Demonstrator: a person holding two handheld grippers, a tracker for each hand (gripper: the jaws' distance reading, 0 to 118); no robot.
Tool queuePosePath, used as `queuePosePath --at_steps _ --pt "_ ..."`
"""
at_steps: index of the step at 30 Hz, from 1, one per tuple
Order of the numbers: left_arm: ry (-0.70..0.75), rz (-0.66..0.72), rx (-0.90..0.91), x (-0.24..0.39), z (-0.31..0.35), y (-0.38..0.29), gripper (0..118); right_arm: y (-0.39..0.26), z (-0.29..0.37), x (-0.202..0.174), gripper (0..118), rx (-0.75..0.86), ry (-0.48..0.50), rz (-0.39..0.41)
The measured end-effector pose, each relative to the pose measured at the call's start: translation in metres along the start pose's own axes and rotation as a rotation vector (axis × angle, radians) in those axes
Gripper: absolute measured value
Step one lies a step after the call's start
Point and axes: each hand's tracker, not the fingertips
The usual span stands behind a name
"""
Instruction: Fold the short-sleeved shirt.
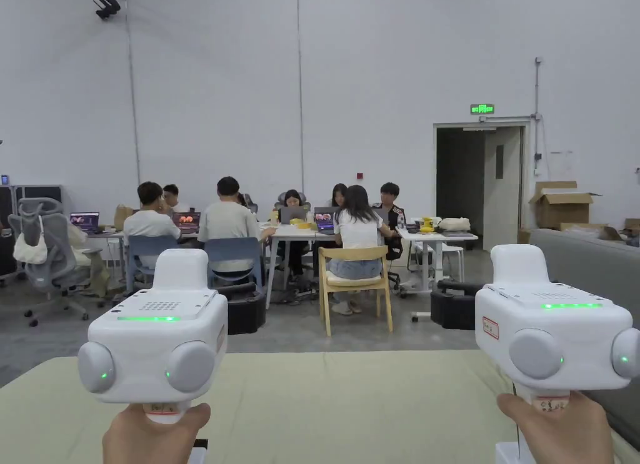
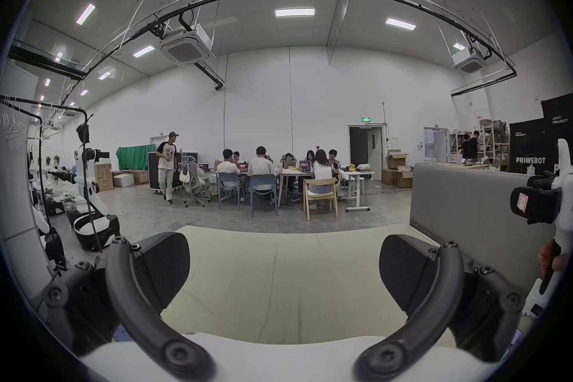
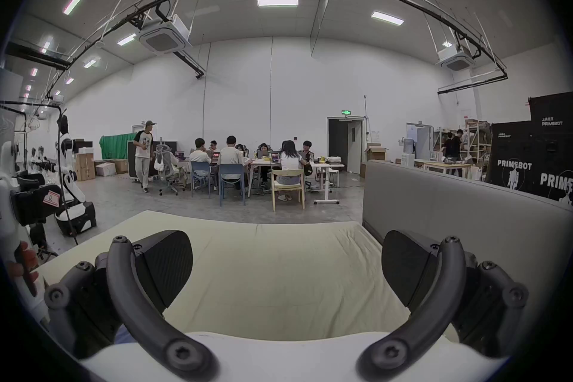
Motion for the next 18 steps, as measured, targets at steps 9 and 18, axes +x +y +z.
queuePosePath --at_steps 9,18 --pt "0.011 -0.034 -0.005 -0.0013 0.0007 -0.0021 118 -0.0052 -0.0022 -0.0006 118 -0.006 -0.026 0.041" --pt "0.013 -0.040 -0.004 -0.0023 -0.0011 -0.0013 118 -0.0048 -0.0004 0.0060 118 0.013 -0.057 0.043"
